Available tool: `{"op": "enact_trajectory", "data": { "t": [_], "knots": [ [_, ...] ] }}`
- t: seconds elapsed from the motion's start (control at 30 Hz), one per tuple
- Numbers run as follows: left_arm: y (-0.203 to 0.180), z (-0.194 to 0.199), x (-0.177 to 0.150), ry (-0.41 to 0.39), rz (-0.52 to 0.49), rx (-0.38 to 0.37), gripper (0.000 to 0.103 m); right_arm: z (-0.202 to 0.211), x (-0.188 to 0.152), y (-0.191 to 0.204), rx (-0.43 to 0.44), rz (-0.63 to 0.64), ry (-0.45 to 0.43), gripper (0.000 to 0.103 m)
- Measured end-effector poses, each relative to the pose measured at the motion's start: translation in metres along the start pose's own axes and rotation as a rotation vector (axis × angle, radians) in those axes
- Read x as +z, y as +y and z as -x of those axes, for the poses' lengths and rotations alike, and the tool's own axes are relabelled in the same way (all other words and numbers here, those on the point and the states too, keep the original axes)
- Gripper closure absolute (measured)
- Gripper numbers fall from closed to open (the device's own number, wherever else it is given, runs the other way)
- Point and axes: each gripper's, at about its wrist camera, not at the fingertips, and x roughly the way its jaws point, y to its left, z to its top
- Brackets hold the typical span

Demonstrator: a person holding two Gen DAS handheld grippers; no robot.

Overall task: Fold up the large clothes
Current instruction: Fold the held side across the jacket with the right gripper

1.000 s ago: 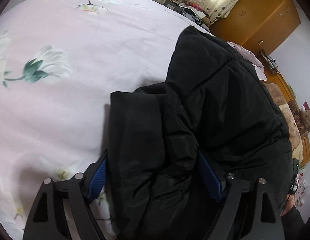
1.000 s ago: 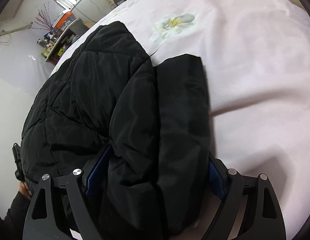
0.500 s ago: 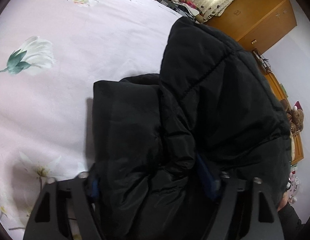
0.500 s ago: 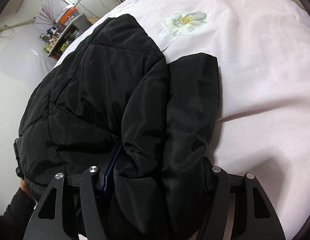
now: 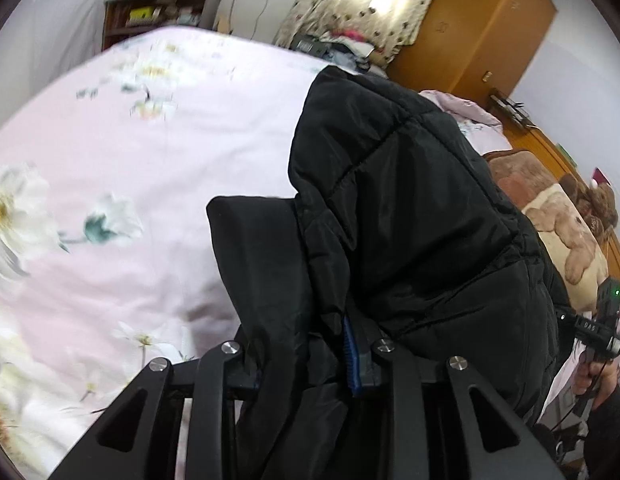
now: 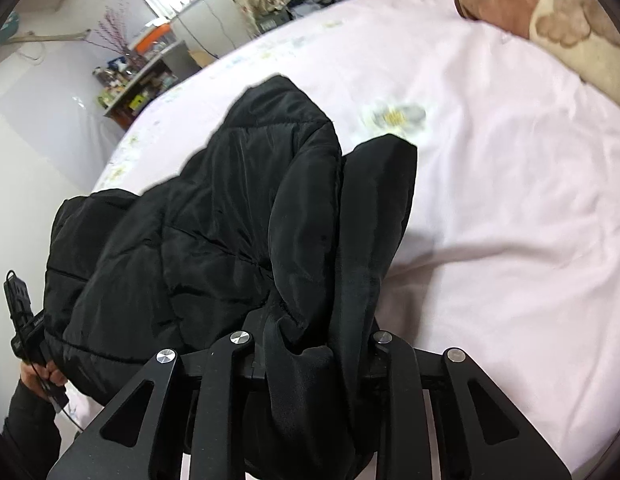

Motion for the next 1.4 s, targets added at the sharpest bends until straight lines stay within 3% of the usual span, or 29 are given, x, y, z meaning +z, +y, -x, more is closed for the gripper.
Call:
{"op": "enact_trajectory", "data": {
  "t": [0.3, 0.73, 1.0, 1.4],
  "knots": [
    [-0.005, 0.062, -0.018, -0.072, -0.007, -0.015, 0.073, 0.048, -0.026, 0.006, 0.051, 0.026, -0.059, 0.078],
    [-0.010, 0.089, -0.024, -0.095, 0.003, -0.003, 0.073, 0.071, -0.044, 0.016, 0.077, 0.051, -0.072, 0.078],
    [-0.001, 0.086, 0.001, -0.124, 0.013, 0.000, 0.073, 0.063, -0.024, 0.027, 0.100, 0.066, -0.092, 0.078],
    [0.030, 0.049, 0.074, -0.162, 0.015, 0.034, 0.073, 0.009, 0.043, 0.072, 0.136, 0.082, -0.110, 0.078]
  ]
}}
